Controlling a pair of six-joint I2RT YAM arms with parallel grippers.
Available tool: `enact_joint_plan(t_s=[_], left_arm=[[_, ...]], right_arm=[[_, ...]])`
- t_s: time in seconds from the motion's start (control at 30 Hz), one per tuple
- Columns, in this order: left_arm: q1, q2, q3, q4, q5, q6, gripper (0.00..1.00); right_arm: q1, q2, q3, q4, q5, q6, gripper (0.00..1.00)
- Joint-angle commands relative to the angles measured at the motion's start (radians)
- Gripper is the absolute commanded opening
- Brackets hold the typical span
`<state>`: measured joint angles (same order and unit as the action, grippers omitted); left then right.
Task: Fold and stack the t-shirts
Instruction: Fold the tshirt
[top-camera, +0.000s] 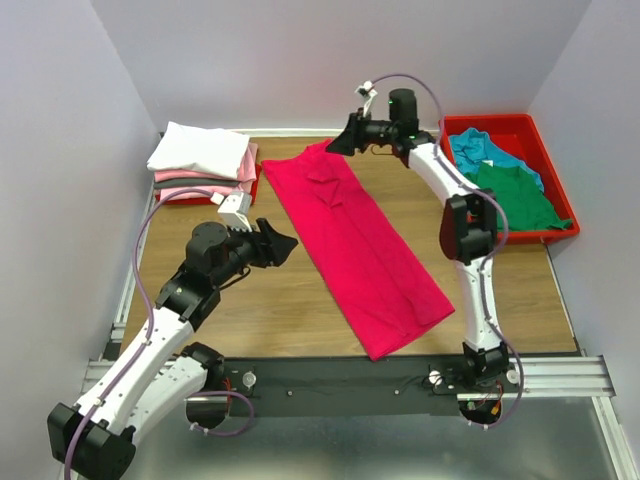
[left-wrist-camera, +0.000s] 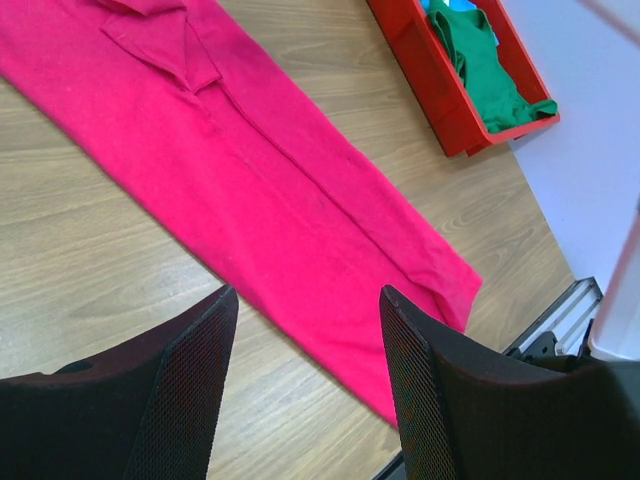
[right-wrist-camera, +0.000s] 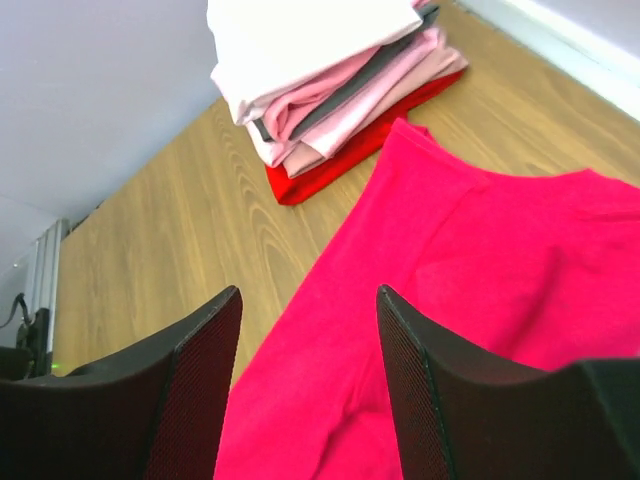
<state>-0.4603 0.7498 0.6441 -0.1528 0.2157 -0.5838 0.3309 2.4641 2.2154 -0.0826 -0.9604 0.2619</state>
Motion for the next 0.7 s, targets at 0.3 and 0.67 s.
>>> enact_joint_plan(t_s=[0.3, 0.67], left_arm=[[-0.234, 0.135, -0.006, 0.205, 0.096, 0.212, 0.66], [-0.902, 0.463, -0.026, 0.392, -0.208, 0.384, 0.64]], right_arm=[[-0.084, -0.62, -0.659, -0.324, 0.246, -0.752, 1.0], [-0.257, -1.19, -1.276, -0.893, 0.195, -1.657, 0.95]])
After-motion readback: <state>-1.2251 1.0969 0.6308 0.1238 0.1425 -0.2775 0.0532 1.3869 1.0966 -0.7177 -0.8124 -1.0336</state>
